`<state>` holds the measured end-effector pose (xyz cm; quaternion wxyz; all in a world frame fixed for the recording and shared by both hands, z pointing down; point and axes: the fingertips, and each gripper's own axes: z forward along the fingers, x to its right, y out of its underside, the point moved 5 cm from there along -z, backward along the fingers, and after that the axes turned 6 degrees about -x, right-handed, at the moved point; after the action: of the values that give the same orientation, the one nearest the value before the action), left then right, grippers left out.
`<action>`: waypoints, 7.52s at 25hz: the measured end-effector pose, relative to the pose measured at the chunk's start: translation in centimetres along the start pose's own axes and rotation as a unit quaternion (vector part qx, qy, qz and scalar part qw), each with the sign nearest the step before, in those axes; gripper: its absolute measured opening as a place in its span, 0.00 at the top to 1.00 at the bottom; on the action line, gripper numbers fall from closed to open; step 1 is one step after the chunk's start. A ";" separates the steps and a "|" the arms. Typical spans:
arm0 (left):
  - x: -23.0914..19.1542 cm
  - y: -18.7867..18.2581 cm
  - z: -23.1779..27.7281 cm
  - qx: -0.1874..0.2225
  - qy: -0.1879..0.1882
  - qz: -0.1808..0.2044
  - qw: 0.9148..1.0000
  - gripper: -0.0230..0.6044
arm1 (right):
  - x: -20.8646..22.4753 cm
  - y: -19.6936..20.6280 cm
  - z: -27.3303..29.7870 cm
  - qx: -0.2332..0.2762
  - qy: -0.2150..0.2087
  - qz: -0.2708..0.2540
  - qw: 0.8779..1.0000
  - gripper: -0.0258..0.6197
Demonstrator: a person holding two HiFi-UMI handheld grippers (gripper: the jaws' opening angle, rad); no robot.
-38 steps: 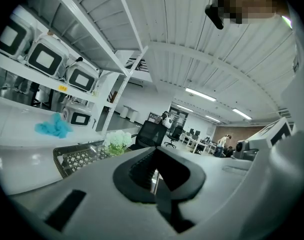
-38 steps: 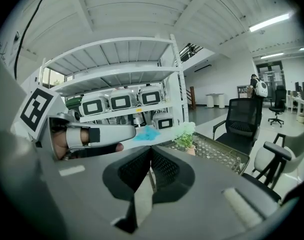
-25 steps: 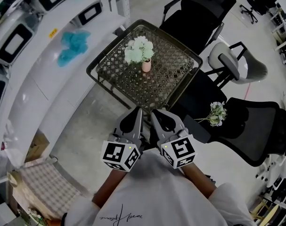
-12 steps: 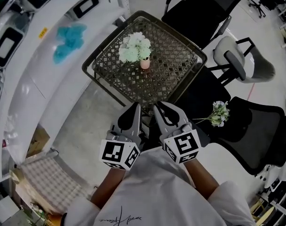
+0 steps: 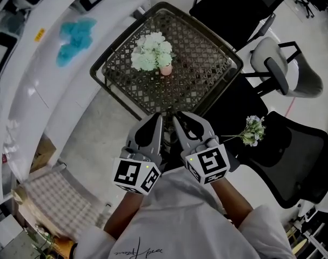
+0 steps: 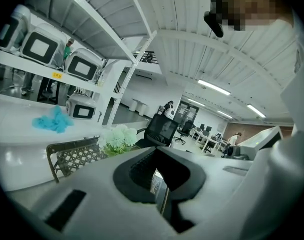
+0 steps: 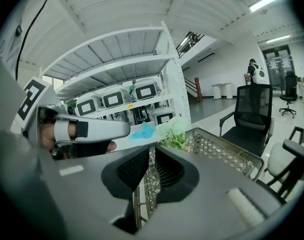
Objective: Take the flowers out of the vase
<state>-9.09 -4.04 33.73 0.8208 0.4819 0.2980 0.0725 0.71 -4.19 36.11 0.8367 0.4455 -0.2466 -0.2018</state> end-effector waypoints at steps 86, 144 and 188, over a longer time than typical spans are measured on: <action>-9.7 3.6 11.7 -0.096 -0.088 -0.061 0.990 0.96 | 13.7 2.7 21.7 -0.067 -0.015 -0.113 0.991 0.53; -12.7 2.7 11.0 -0.090 -0.104 -0.078 0.987 0.96 | 13.4 0.3 25.3 -0.036 0.011 -0.147 0.988 0.79; -10.3 -0.2 7.5 -0.041 -0.077 -0.055 0.995 0.96 | 11.0 -4.0 21.2 0.007 0.023 -0.127 0.992 0.80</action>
<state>-13.29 -13.95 40.57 0.8630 0.4352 0.2568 0.0024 -3.53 -26.13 45.46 0.8068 0.4833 -0.1699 -0.2943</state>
